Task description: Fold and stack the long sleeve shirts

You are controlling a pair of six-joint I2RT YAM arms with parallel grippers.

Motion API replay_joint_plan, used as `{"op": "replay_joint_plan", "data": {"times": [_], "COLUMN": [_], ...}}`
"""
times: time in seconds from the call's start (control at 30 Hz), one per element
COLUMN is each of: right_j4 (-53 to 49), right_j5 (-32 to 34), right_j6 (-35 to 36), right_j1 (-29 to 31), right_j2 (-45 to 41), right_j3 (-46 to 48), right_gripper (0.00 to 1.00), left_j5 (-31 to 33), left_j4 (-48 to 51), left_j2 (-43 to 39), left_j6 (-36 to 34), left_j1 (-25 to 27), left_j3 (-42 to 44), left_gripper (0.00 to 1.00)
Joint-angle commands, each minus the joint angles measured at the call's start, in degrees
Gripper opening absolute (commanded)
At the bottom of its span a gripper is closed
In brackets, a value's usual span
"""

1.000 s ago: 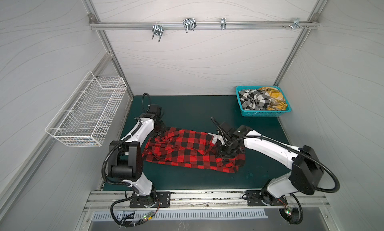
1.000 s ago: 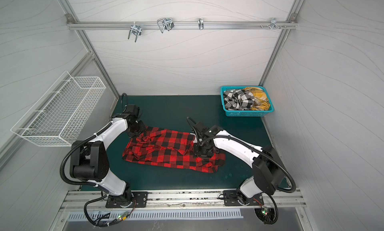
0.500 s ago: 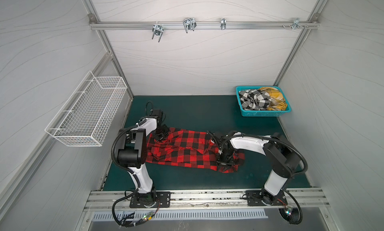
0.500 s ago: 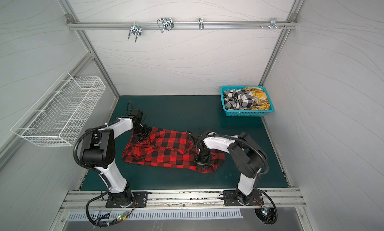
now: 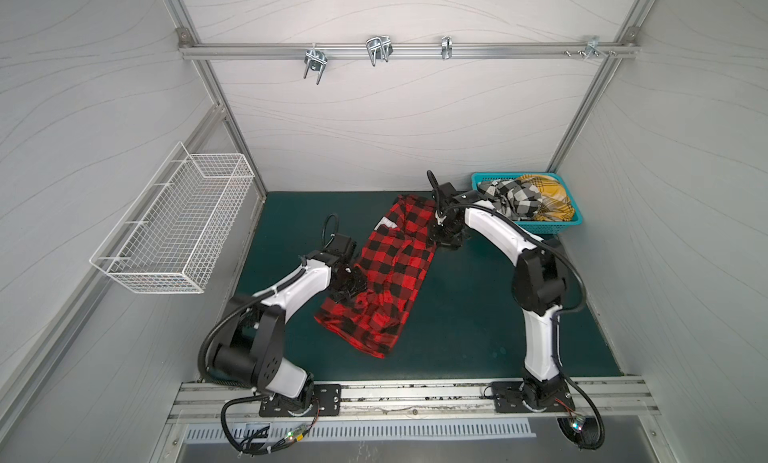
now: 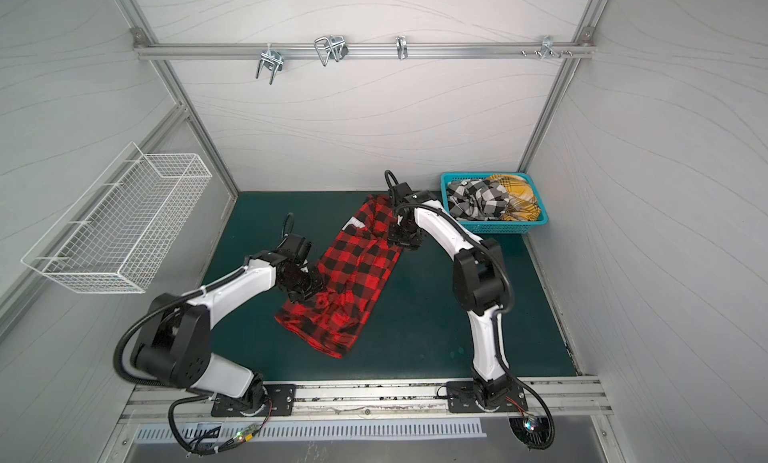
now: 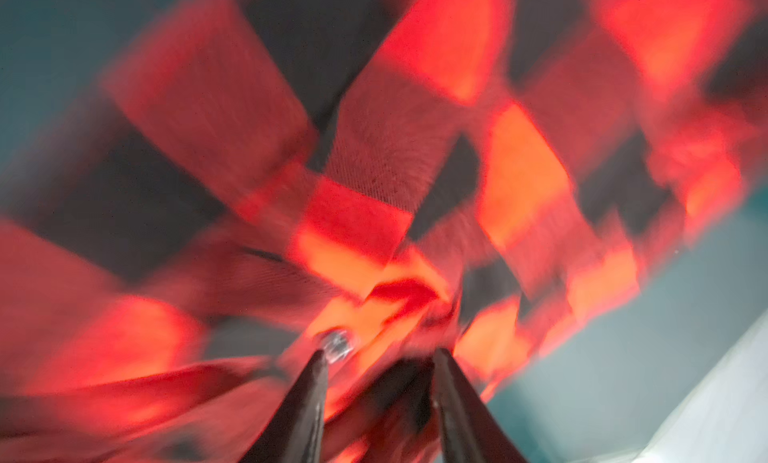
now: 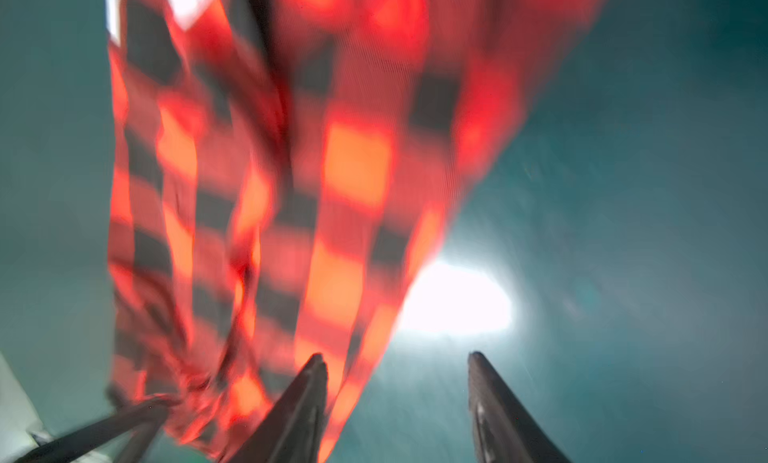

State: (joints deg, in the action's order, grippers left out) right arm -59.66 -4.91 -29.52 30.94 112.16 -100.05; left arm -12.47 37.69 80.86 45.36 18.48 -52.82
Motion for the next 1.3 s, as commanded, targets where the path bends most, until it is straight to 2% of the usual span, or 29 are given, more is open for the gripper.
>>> {"op": "replay_joint_plan", "data": {"times": [0.0,0.07,0.13,0.2,0.3,0.37,0.43,0.5,0.63,0.8,0.93,1.1,1.27], "right_j4": [-2.0,1.3,3.6,4.5,10.4,14.4,15.7,15.9,15.8,14.2,10.4,6.1,4.0], "right_j5": [-1.8,-4.4,-6.2,-4.4,-6.8,-8.4,-8.4,-8.6,-9.0,-7.3,-4.8,-1.1,-1.2], "right_j6": [-1.2,-3.5,-5.0,-7.0,-9.2,-10.8,-10.9,-10.7,-9.1,-6.7,-4.1,-5.3,-5.9], "right_j1": [3.4,5.8,8.3,10.7,12.9,13.6,13.9,13.8,13.8,12.8,14.2,16.4,20.0], "right_j2": [-9.2,-12.9,-14.4,-14.4,-13.3,-11.5,-8.6,-5.6,-1.0,2.5,3.0,-2.0,-5.4], "right_j3": [11.6,17.6,21.0,22.7,25.4,26.6,26.1,24.6,22.3,20.6,18.3,17.9,18.5], "right_gripper": [0.59,0.59,0.59,0.59,0.58,0.57,0.56,0.49,0.40,0.33,0.33,0.36,0.51], "left_j5": [4.3,5.6,3.2,0.3,-5.8,-7.5,-8.0,-8.0,-7.7,-8.3,-6.9,-4.1,-6.4], "left_j4": [2.3,3.6,4.6,4.0,-1.4,-4.0,-4.5,-4.9,-6.8,-9.1,-7.3,0.2,4.7], "left_j2": [-3.0,-0.8,3.2,7.2,9.9,11.3,12.8,13.8,14.5,17.7,16.9,9.7,5.9], "left_j6": [0.0,-2.7,-4.5,-5.5,-4.2,-2.6,-2.3,-1.8,-1.0,0.1,-0.5,-2.7,-4.8], "left_j1": [-1.1,-1.1,-1.4,-1.4,-1.1,-0.2,0.9,1.5,1.7,2.1,2.1,2.2,2.2], "left_j3": [-5.5,-9.3,-12.3,-14.2,-12.4,-10.6,-9.6,-8.2,-4.6,-2.4,-3.3,-7.8,-5.7], "left_gripper": [0.52,0.51,0.44,0.38,0.36,0.35,0.30,0.27,0.25,0.21,0.21,0.35,0.37]}}
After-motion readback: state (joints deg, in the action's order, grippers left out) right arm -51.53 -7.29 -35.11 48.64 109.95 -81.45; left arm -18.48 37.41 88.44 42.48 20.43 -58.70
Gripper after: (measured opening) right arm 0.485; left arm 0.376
